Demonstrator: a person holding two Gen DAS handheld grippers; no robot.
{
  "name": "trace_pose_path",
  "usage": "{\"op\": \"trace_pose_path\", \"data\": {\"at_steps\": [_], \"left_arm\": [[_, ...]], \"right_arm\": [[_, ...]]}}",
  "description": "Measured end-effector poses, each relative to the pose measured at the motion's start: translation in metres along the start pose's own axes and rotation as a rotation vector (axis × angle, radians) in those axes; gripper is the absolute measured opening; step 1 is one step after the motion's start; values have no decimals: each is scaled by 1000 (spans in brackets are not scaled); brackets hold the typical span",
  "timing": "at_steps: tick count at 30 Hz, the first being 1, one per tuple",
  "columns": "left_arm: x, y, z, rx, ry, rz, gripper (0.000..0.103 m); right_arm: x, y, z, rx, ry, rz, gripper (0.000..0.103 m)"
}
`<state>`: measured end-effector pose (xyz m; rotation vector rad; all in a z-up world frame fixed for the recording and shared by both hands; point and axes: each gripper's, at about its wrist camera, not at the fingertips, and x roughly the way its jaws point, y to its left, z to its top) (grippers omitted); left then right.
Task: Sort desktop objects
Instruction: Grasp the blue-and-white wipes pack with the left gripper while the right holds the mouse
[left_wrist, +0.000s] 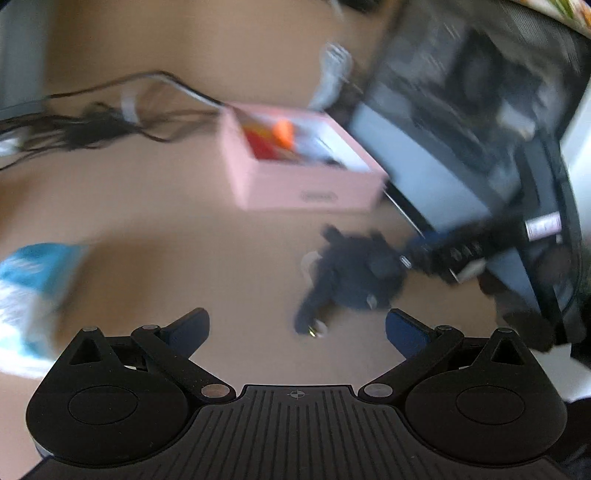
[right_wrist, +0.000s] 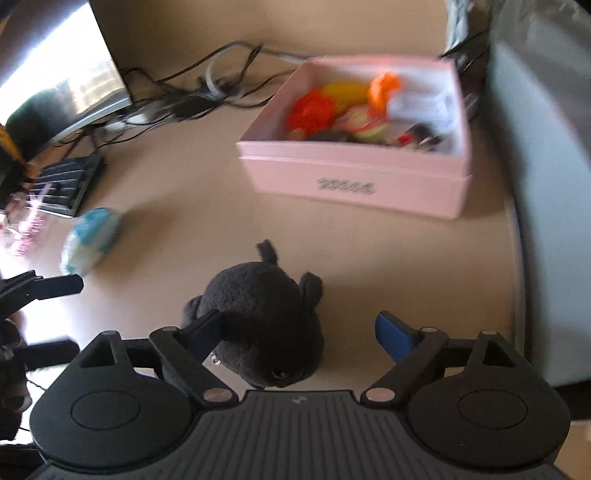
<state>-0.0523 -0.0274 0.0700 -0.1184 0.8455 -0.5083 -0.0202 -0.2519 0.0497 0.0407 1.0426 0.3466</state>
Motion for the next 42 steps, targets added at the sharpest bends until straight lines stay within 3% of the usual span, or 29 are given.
{"op": "trace_pose_path", "data": {"at_steps": [3,6,11,16,20,22,26,28,29,31,33,38,39,40,42], "left_arm": [[28,-22,7,81,50,-37,103],[58,-40,15,152,70,-26,103],[78,-48,17,227,117,64,103],[38,-5,6,97,87,135,103],[0,39,-3,-139,-9,165,103],[-18,53,-6,-230,-70,198,103],[-45,69,-8,-304,-152,276,103],[-51,72,-7,-314,-170,298,103],[-52,74,-8,-316,-173,306,103],[-54,77,-11,-318,-169,327,103],[-53,82,-14,-322,-155,355,103],[-47,85,-18,-243,-112,507,103],[-44,86,-16,-221,-108,538,103],[-43,89,-16,-206,-105,564,103],[-37,96,-12,-192,-97,619,103]], "right_arm": [[-1,6,-5,-50,-92,-135,89],[-7,13,-10,-95,-175,-248,89],[-20,18,-13,-130,-224,-234,89],[-21,27,-27,-320,-271,-346,89],[-17,47,-43,-483,-258,-226,89],[-5,64,-52,-609,-233,-217,89],[34,86,-62,-799,-206,-319,89],[52,90,-67,-891,-218,-420,77],[57,91,-67,-916,-224,-460,76],[55,89,-56,-861,-200,-438,75],[45,84,-37,-714,-152,-355,74],[14,38,6,-114,7,106,74],[15,32,10,-35,29,165,74],[17,29,9,10,47,193,74],[25,32,1,1,55,142,74]]}}
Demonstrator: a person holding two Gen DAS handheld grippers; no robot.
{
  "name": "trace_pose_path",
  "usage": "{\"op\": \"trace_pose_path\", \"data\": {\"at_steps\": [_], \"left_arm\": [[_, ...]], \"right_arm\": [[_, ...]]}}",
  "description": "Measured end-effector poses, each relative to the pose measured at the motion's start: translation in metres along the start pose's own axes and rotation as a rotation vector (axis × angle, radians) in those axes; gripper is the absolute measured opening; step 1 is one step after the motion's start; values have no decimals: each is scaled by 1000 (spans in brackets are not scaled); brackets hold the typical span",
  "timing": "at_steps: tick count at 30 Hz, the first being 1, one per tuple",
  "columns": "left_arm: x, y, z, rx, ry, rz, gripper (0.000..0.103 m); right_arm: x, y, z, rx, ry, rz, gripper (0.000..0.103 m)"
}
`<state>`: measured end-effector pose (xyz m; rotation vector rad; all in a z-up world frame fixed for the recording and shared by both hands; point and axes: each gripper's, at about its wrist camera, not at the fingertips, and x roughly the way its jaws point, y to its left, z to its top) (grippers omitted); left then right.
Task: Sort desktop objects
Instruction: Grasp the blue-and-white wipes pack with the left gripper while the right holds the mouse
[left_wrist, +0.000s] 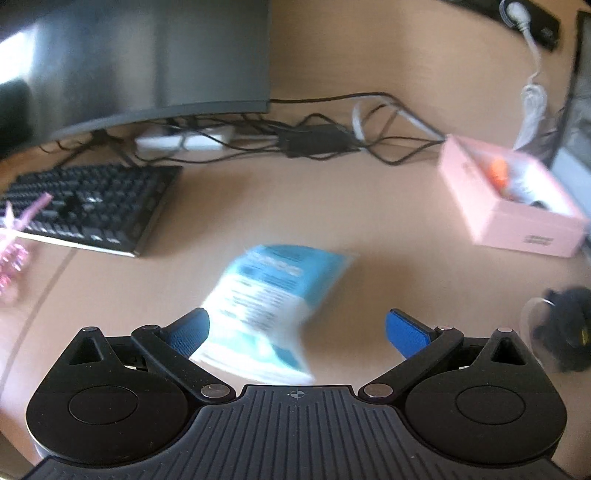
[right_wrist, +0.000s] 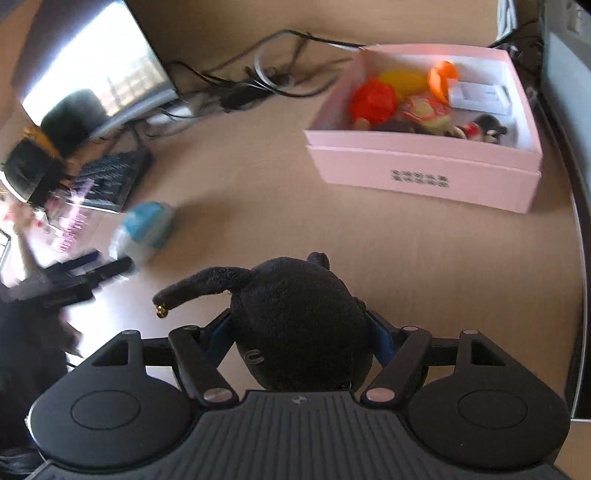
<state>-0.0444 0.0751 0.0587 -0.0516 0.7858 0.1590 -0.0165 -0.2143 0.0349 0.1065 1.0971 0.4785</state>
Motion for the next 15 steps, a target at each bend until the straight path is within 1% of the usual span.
{"op": "trace_pose_path", "data": {"at_steps": [2,5,7,9,10,12,13,14,15], "left_arm": [[9,4,5,9,12,27,103],[28,8,9,44,55,57,103],[38,10,9,44,67,74,103],[45,11,8,19,80,69,103],[48,11,7,8,84,58,103],[53,11,7,5,105,27,103],[55,10,7,6,109,24,103],[55,10,7,6,104,27,102],[55,10,8,7,99,30,90]], "right_arm": [[11,5,-7,-36,11,-72,74],[10,5,-10,-48,-9,-77,75],[11,4,-10,-44,-15,-86,76],[8,6,-10,-45,-17,-96,77],[7,8,-10,-51,-26,-108,80],[1,8,-11,-61,-46,-137,82],[0,7,-13,-63,-47,-146,82],[0,6,-14,-57,-44,-152,82],[1,5,-15,-49,-41,-159,82]]}}
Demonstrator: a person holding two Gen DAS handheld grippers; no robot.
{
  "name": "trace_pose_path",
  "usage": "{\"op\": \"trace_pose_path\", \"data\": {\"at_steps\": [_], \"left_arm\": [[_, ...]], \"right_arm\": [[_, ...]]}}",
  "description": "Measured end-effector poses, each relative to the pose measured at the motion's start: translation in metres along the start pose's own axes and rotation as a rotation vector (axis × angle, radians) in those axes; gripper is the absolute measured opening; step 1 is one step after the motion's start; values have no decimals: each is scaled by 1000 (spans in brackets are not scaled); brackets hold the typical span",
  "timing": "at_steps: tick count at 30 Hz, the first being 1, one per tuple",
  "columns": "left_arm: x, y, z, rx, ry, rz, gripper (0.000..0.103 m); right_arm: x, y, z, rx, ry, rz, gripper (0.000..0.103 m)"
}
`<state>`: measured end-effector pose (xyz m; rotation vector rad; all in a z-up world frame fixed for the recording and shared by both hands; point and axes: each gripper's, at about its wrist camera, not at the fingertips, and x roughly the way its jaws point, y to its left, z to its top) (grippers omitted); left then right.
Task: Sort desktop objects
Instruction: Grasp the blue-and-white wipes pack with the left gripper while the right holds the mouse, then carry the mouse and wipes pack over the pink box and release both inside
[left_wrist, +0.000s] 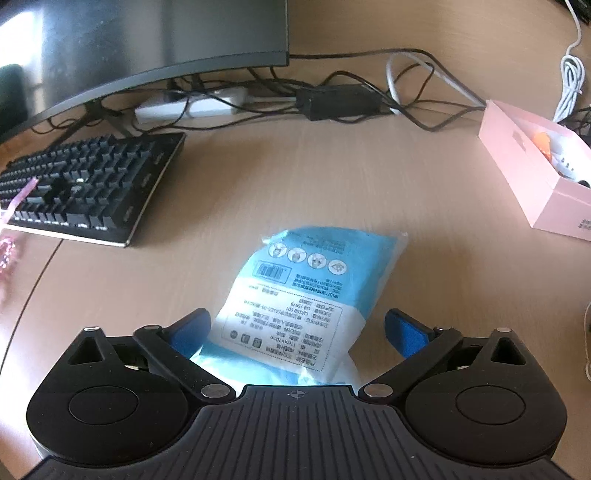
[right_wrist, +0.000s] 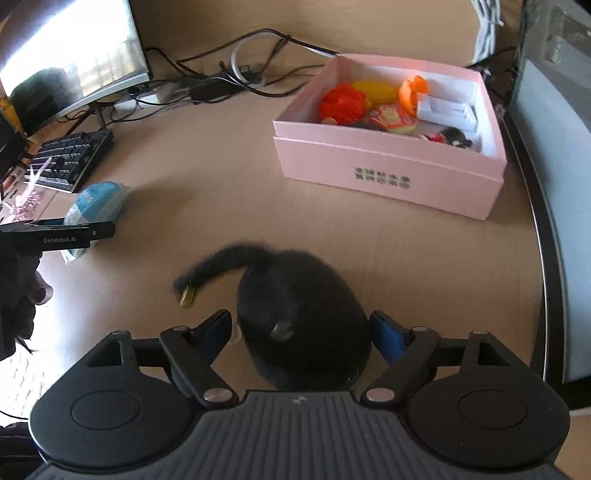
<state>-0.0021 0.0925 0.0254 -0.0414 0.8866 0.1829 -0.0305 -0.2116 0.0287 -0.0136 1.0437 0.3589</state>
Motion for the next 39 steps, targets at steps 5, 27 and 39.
{"op": "trace_pose_path", "data": {"at_steps": [5,27,39], "left_arm": [[-3,1,4,-1,8,-16,70],[-47,-58,-35,52,74,-211,86],[-55,-58,-33,58,41,-240,92]], "right_arm": [[2,0,-8,-10,6,-43,82],[1,36,-31,-310,-129,-238,90],[-3,45,-39,-368,-197,-262,97]]}}
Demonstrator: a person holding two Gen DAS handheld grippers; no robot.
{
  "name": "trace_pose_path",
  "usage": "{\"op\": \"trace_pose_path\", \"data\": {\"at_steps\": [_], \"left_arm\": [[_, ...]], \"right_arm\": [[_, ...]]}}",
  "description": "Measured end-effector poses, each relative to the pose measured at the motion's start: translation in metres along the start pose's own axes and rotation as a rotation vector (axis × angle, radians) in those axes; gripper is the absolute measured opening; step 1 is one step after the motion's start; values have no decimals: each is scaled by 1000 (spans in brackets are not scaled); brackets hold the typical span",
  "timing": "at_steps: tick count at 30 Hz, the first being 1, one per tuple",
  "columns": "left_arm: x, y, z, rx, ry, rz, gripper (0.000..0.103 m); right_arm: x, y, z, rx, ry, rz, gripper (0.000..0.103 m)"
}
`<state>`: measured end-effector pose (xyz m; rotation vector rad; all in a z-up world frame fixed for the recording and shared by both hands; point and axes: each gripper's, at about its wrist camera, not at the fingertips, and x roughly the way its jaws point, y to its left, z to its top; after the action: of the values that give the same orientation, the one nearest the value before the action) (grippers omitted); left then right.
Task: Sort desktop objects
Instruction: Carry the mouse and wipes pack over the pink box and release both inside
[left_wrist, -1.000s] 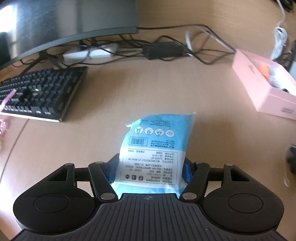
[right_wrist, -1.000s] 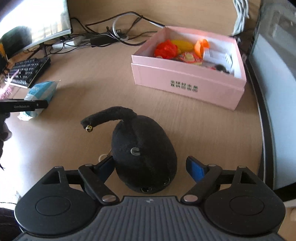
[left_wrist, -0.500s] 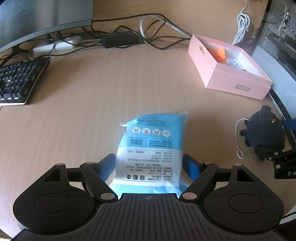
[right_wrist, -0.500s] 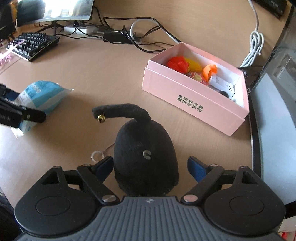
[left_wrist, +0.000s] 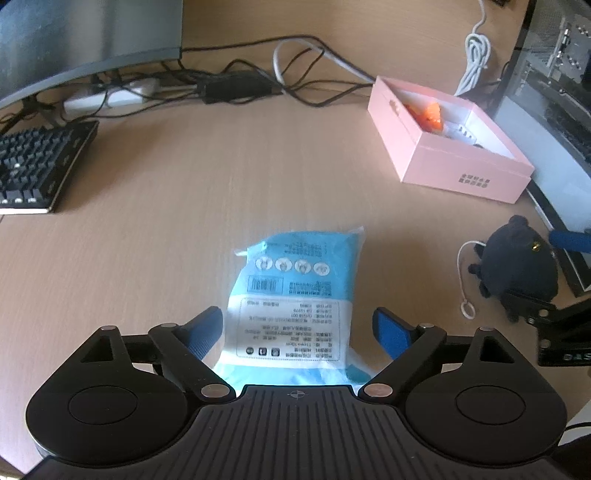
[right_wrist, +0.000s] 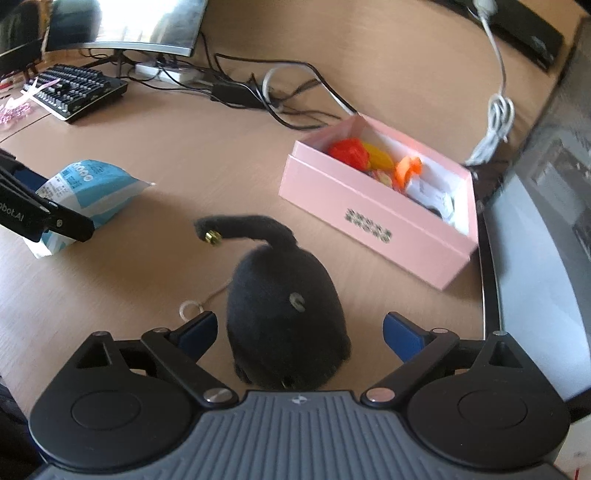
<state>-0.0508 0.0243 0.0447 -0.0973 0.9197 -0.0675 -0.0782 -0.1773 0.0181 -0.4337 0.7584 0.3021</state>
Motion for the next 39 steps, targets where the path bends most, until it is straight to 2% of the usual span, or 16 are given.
{"op": "trace_pose_path", "data": {"at_steps": [3,5,8,9,11,14,18,22,27,30,34,39], "left_arm": [[2,-2,4,19,-7,-3,90],[6,-5,7,29,-1,0,88],[10,-6,9,29,1,-2,87],[11,-7,9,27,3,-10,84],[13,-8,10,36,2,-16,69],[13,-12,13,66,12,-37,62],[2,-24,25,139,-31,-85,61],[-11,-34,57,172,-116,-133,61],[-28,-48,119,236,-260,-186,61],[-32,-62,156,260,-329,-243,61],[-19,-98,185,332,-360,-319,61],[31,-158,207,388,-277,-393,61]], "right_arm": [[5,8,3,-44,-21,-13,97],[12,10,5,-52,3,10,91],[18,7,6,-26,29,29,71],[19,5,5,-14,30,28,69],[22,-2,7,25,47,44,68],[20,-12,17,73,72,90,67],[1,-32,35,172,26,117,67],[-41,-52,55,210,-105,64,67],[-107,-73,78,220,-294,6,67],[-141,-78,78,228,-363,4,67],[-159,-75,62,243,-353,11,67],[-152,-72,45,279,-277,-22,67]]}}
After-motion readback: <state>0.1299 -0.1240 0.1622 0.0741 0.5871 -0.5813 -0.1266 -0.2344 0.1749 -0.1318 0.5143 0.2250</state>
